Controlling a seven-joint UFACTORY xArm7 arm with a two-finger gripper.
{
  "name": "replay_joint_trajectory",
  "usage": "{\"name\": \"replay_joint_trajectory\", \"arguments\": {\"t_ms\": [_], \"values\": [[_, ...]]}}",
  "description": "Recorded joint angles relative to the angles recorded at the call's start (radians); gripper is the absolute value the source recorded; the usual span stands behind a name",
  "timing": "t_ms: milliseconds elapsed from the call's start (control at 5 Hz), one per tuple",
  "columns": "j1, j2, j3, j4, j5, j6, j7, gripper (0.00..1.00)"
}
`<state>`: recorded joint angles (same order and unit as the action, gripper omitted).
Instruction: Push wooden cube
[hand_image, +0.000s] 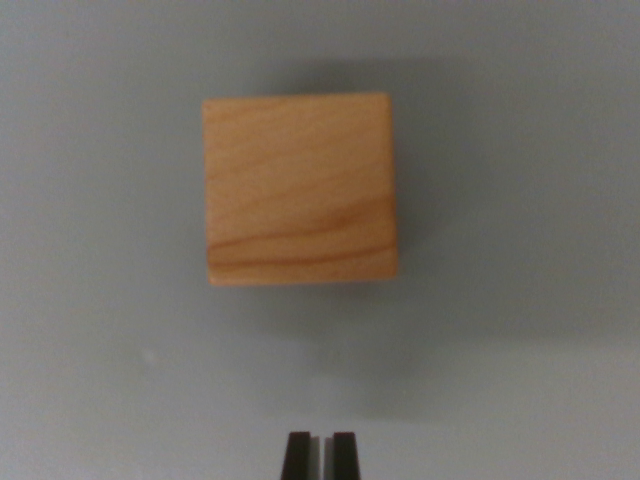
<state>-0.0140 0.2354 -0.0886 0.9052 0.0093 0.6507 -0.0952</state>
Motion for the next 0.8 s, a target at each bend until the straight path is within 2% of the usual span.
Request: {"name": "replay_joint_trajectory", "arguments": {"t_ms": [200, 800], "values": [[0.0001, 0.007, -0.001, -0.018, 0.0012, -0.023, -0.004, 0.0], [0.0002, 0.013, -0.003, -0.033, 0.0021, -0.042, -0.007, 0.0]]}}
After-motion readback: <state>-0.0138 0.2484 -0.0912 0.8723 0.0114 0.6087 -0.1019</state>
